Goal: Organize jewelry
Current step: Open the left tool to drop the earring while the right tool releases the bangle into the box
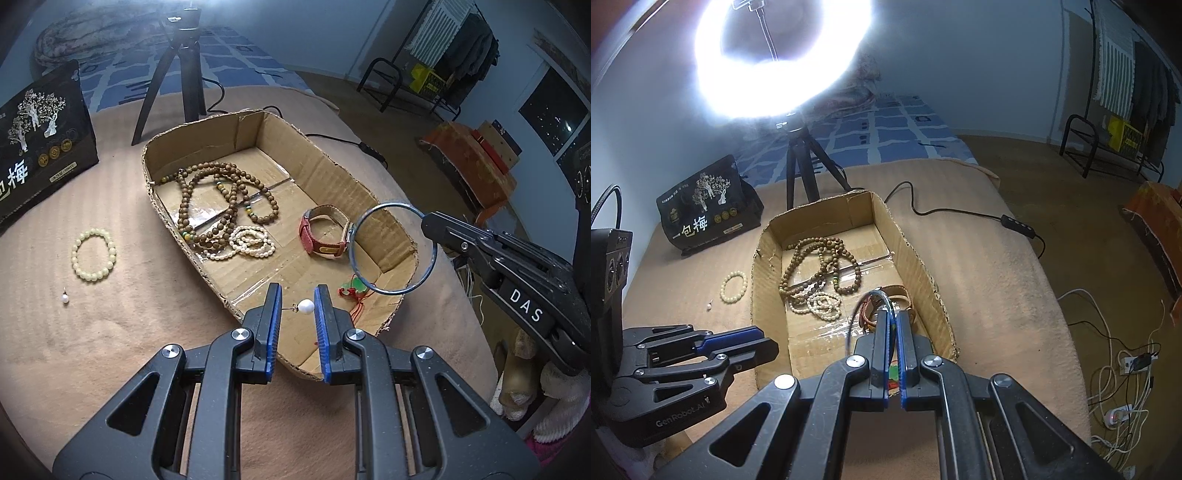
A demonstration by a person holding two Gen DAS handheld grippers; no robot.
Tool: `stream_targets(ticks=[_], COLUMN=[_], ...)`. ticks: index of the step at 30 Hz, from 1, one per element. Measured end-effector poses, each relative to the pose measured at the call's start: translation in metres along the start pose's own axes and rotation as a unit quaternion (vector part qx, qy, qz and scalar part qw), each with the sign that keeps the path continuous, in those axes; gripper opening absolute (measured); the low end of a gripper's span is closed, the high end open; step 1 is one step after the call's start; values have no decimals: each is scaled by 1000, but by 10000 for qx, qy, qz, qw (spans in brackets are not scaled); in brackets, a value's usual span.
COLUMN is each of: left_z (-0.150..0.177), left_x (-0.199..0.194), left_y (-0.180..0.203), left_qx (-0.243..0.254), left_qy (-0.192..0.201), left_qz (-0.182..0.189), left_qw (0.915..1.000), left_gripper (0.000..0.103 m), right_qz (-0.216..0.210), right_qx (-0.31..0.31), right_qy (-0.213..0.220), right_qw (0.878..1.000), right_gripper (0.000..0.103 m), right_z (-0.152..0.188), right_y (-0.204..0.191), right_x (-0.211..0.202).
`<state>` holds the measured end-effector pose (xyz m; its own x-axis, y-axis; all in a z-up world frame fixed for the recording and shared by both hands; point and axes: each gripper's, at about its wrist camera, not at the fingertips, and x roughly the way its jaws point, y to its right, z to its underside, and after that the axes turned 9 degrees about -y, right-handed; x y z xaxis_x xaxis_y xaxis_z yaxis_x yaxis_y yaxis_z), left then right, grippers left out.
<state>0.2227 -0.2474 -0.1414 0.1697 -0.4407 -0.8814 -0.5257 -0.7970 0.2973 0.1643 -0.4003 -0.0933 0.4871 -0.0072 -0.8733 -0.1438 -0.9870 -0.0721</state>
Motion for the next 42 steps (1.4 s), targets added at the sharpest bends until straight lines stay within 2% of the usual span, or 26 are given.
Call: stream_targets(ticks=[1, 2, 3, 4, 5, 6, 7, 8, 9, 10, 11, 13, 23, 27, 29, 42], left_z=[0, -1, -1, -1, -2, -2, -2, -2, -2, -1, -1, -1, 3, 5, 7, 18], left_x=[0, 0, 1, 1, 2, 3, 4, 4, 4, 4, 3, 2, -9, -14, -17, -43], left_y=[1, 2, 3, 4, 4, 4, 3, 3, 2, 1, 1, 0, -5, -7, -9, -68], left_qx=[11, 31, 47, 55, 58, 55, 34, 13, 9, 16, 39, 29, 25, 44, 55, -187], left_qy=[5, 11, 23, 30, 15, -11, -40, -36, -5, 14, 4, 25, 74, 103, 120, 325], left_qz=[-4, -16, -47, -88, -111, -119, -150, -177, -196, -215, -227, -239, -271, -317, -361, -708], left_qw=[10000, 10000, 10000, 9999, 9999, 9999, 9999, 9998, 9998, 9998, 9997, 9997, 9996, 9994, 9993, 9968], left_gripper=[16, 16, 16, 17, 17, 19, 26, 40, 46, 46, 46, 46, 46, 46, 46, 46], right_qz=[-27, -26, 11, 33, 67, 95, 98, 108, 141, 172, 188, 217, 273, 228, 154, -175], right_qx=[-11, -15, -21, -31, -38, -31, -23, -5, 20, 39, 37, 39, 116, 139, 166, -16], right_qy=[-11, -15, -5, 23, 50, 53, 55, 63, 76, 111, 136, 154, 321, 398, 470, 527], right_qw=[10000, 10000, 10000, 10000, 10000, 9999, 9999, 9999, 9999, 9998, 9997, 9996, 9990, 9989, 9986, 9985], right_gripper=[1, 6, 14, 29, 34, 35, 37, 42, 47, 56, 61, 62, 85, 89, 95, 96], right_z=[0, 0, 0, 0, 0, 0, 0, 0, 0, 0, 0, -1, -2, -4, -4, -12], right_y=[0, 0, -1, -1, -1, -1, 0, 0, 1, 2, 2, 2, 1, 0, -1, -37], right_x=[0, 0, 0, -1, -2, -2, -3, -3, -4, -5, -6, -7, -15, -18, -19, -14])
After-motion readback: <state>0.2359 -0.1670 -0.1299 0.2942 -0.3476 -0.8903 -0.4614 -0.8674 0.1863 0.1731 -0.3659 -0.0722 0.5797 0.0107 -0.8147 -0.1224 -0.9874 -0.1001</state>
